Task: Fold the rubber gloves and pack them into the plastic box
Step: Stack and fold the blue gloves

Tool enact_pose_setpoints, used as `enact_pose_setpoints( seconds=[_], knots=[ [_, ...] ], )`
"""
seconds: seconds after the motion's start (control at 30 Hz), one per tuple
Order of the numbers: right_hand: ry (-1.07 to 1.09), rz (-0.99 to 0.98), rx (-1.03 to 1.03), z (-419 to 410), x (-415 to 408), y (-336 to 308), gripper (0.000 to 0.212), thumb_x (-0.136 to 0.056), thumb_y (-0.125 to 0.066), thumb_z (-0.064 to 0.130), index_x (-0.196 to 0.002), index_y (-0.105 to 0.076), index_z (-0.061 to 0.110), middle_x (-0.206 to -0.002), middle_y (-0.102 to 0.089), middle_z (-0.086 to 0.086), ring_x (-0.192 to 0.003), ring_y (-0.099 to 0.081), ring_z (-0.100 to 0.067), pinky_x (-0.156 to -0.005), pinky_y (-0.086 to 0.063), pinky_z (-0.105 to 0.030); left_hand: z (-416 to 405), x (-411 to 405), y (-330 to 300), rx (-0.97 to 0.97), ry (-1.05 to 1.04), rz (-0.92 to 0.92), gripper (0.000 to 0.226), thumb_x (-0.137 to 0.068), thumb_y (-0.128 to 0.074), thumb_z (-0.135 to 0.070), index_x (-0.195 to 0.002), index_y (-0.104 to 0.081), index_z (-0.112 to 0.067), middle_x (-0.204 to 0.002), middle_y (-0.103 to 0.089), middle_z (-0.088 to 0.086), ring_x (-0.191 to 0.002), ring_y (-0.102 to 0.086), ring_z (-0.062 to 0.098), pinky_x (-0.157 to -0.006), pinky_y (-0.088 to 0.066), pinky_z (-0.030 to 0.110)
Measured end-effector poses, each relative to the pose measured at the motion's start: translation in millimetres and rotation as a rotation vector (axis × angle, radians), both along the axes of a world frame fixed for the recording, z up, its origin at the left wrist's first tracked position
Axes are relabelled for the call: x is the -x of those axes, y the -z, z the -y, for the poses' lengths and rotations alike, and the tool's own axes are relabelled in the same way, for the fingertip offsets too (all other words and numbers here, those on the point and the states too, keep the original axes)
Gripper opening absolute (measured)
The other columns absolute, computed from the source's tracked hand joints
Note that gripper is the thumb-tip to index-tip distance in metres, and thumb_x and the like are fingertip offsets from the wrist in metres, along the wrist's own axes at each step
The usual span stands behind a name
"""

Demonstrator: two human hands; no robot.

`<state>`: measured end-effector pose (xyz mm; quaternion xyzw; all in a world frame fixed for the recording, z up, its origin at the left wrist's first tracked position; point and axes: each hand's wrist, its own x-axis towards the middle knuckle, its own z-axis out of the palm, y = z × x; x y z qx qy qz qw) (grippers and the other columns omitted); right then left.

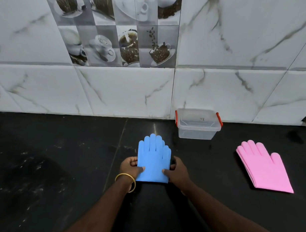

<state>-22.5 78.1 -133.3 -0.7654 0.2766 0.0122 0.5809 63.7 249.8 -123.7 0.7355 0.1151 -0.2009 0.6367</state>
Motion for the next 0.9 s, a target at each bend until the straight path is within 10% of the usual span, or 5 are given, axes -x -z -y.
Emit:
enact_pose_setpoints(
  seconds=[0.13,0.4,0.6,0.9],
  knots=[
    [-0.033,0.009,0.090,6,-1,0,0.063,-0.082,-0.076,0.019,-0.137,-0.045,0.016,-0.112,-0.062,0.006,-0.089,-0.061,-0.004,-0.064,-0.047,-0.013,1,-3,1,-0.064,0.035,0.007,0.041,-0.067,-0.076,0.014,-0.099,-0.063,-0.009,-0.099,-0.072,0.011,-0.088,-0.070,0.025,-0.080,-0.059,0.042],
    [0.033,0.008,0.071,27,22,-1,0.072,-0.080,-0.079,0.026,-0.141,-0.044,0.014,-0.103,-0.058,0.002,-0.097,-0.064,-0.019,-0.088,-0.057,-0.040,2,1,1,-0.153,0.037,0.058,0.037,-0.063,-0.084,0.004,-0.087,-0.065,-0.017,-0.097,-0.072,0.010,-0.088,-0.069,0.026,-0.081,-0.058,0.040],
    [-0.018,0.035,0.234,86,41,-11,0.055,-0.082,-0.076,0.030,-0.131,-0.057,0.016,-0.109,-0.062,0.004,-0.099,-0.061,-0.008,-0.089,-0.050,-0.023,20,1,-19,-0.659,0.032,0.444,0.041,-0.073,-0.076,-0.049,-0.094,-0.066,-0.016,-0.093,-0.066,0.002,-0.084,-0.062,0.020,-0.074,-0.051,0.034],
    [-0.021,0.076,0.735,197,46,-21,0.054,-0.087,-0.065,0.044,-0.134,-0.053,0.020,-0.128,-0.061,0.001,-0.115,-0.058,-0.014,-0.098,-0.047,-0.031,118,18,-16,-0.982,0.455,0.883,0.081,-0.083,-0.046,-0.070,-0.142,-0.041,-0.015,-0.160,-0.020,0.012,-0.145,-0.023,0.031,-0.112,-0.031,0.042]
  ],
)
